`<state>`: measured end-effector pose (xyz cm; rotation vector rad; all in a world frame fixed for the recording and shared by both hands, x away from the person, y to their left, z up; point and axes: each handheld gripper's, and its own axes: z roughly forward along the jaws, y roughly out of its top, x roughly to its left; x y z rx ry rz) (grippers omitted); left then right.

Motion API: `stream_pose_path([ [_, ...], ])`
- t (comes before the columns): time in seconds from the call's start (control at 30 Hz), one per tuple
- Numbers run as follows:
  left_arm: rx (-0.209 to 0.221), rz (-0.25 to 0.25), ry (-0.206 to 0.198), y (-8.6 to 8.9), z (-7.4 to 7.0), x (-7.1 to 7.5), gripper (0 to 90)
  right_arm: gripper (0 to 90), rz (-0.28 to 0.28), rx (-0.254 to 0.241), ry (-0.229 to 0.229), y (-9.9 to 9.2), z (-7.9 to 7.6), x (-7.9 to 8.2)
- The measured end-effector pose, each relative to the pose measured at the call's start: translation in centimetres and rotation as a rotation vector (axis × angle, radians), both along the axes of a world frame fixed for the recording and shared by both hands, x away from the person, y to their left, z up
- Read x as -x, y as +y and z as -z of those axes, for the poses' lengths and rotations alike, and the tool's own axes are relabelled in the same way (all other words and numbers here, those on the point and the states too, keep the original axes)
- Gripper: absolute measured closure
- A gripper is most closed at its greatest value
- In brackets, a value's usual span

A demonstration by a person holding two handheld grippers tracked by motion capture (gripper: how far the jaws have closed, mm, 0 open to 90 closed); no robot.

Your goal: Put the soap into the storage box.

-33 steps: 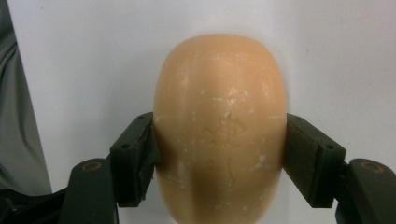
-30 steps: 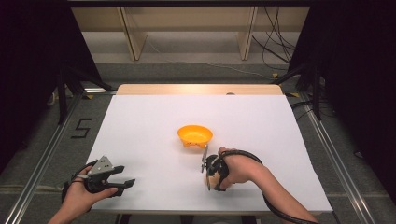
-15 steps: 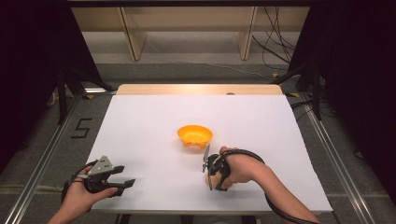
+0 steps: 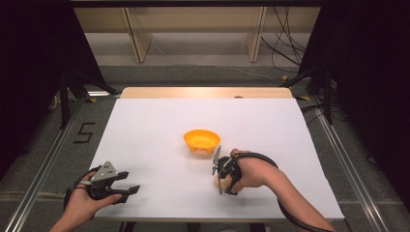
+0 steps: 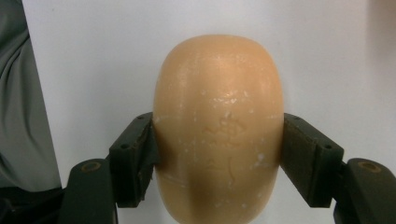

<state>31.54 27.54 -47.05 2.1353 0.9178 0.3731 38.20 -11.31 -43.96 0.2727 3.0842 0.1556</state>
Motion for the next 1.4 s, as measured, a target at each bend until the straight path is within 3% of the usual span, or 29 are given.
stream_pose_path([
  [0.03,0.0,0.0,0.0,0.0,0.0,0.0,31.2,33.6,0.0,0.0,0.0,0.0,0.0,0.0],
  [0.07,0.001,-0.001,0.002,0.0,0.0,0.0,31.2,33.6,-0.04,-0.028,-0.008,-0.1,0.0,-0.3],
  [0.13,0.015,-0.005,0.001,-0.1,0.0,0.0,31.2,33.7,-0.022,-0.025,-0.021,-0.3,-0.1,-0.3],
  [0.17,0.021,-0.005,0.002,-0.1,0.0,0.1,31.2,33.7,-0.048,-0.039,-0.018,-0.3,0.0,-0.4],
  [0.2,0.022,-0.005,0.002,-0.1,0.0,0.1,31.2,33.7,-0.007,-0.037,-0.01,-0.4,-0.1,-0.2],
  [0.23,0.022,-0.005,0.002,-0.1,0.0,0.1,31.2,33.7,-0.007,-0.037,-0.01,-0.4,-0.1,-0.2],
  [0.27,0.021,-0.005,0.002,-0.1,0.0,0.1,31.2,33.7,-0.046,-0.053,-0.028,-0.6,-0.1,-0.5],
  [0.3,0.021,-0.005,0.002,-0.1,0.0,0.1,31.2,33.8,0.039,-0.041,-0.007,-0.6,-0.3,0.0],
  [0.33,0.022,-0.006,0.002,-0.1,0.0,0.1,31.2,33.8,0.008,-0.042,-0.023,-0.8,-0.4,-0.3],
  [0.43,-0.001,-0.002,-0.001,0.0,0.0,0.0,31.2,33.9,0.0,-0.063,-0.036,-1.1,-0.4,-0.5],
  [0.47,0.0,-0.002,0.001,0.0,0.0,0.0,31.2,33.9,0.039,-0.067,-0.043,-1.3,-0.6,-0.4],
  [0.53,0.012,-0.015,0.01,-0.1,0.1,0.1,31.2,34.0,0.008,-0.083,-0.057,-1.5,-0.6,-0.7],
  [0.73,0.002,-0.005,0.0,0.0,0.0,0.0,31.2,34.0,0.082,-0.098,-0.062,-1.9,-0.6,-0.4],
  [0.83,0.003,-0.005,0.0,0.0,0.0,0.0,31.2,34.0,0.057,-0.138,-0.053,-2.0,-0.5,-0.5],
  [0.87,0.001,-0.012,-0.003,0.0,0.0,0.0,31.2,34.1,0.082,-0.116,-0.063,-2.1,-0.7,-0.4],
  [0.9,0.007,-0.008,0.003,0.0,0.0,0.0,31.2,34.1,0.09,-0.123,-0.062,-2.1,-0.7,-0.4],
  [1.03,0.016,-0.006,0.002,0.0,0.0,0.0,31.2,34.1,0.074,-0.188,-0.074,-2.3,-0.9,-0.7],
  [1.17,0.002,-0.005,0.0,0.1,0.0,0.0,31.2,34.1,0.073,-0.212,-0.082,-2.6,-1.1,-0.8],
  [1.3,0.019,-0.007,0.002,0.0,0.0,0.0,31.2,34.1,0.115,-0.224,-0.089,-2.9,-1.3,-0.8],
  [1.4,0.019,-0.007,0.003,0.0,0.0,0.0,31.2,34.1,0.128,-0.262,-0.107,-3.2,-1.2,-1.1],
])
